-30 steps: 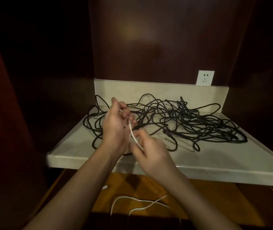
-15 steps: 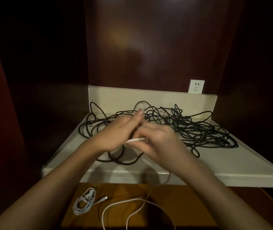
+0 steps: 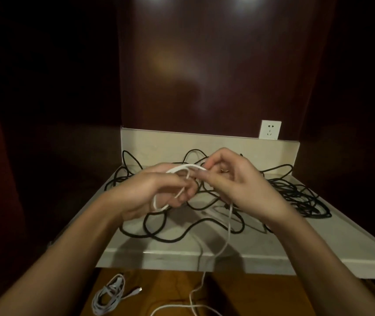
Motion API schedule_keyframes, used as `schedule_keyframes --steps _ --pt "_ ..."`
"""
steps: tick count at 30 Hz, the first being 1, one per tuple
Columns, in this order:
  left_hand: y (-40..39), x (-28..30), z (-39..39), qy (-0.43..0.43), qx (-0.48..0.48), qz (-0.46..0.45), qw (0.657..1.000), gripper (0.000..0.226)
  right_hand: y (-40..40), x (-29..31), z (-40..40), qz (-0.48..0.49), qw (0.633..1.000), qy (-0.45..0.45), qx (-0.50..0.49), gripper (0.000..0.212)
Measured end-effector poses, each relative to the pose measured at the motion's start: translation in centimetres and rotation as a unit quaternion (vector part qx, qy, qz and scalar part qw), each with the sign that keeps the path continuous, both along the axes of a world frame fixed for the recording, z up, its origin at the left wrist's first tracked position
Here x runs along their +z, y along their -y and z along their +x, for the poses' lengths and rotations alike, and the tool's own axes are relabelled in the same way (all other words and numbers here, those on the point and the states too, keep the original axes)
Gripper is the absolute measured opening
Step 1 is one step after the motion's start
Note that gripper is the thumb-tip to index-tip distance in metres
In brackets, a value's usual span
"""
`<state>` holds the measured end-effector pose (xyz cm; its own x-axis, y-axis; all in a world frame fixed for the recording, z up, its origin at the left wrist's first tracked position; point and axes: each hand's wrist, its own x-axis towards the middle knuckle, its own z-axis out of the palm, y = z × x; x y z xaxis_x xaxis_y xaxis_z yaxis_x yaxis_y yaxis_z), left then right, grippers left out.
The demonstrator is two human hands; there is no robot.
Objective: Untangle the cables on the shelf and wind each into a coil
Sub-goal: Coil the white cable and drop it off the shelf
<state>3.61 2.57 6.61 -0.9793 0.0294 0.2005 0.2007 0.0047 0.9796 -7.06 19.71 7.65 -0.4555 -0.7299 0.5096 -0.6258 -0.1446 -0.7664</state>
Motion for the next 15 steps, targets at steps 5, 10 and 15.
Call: schedule_keyframes --steps 5,10,15 --pt "-0.8 0.0 -0.7 -0.061 0.035 0.108 0.992 0.046 2.0 -3.0 -0.4 -0.130 0.986 0.024 -0.105 0.024" --pt "-1.8 0.3 -1.1 -0.094 0.009 0.232 0.968 0.047 3.3 -4.8 0.6 -0.164 0.983 0.051 -0.066 0.010" --pt "-2.9 1.3 -1.5 -0.133 0.082 0.335 0.929 0.027 4.0 -6.8 1.6 -0.109 0.990 0.049 -0.075 0.020"
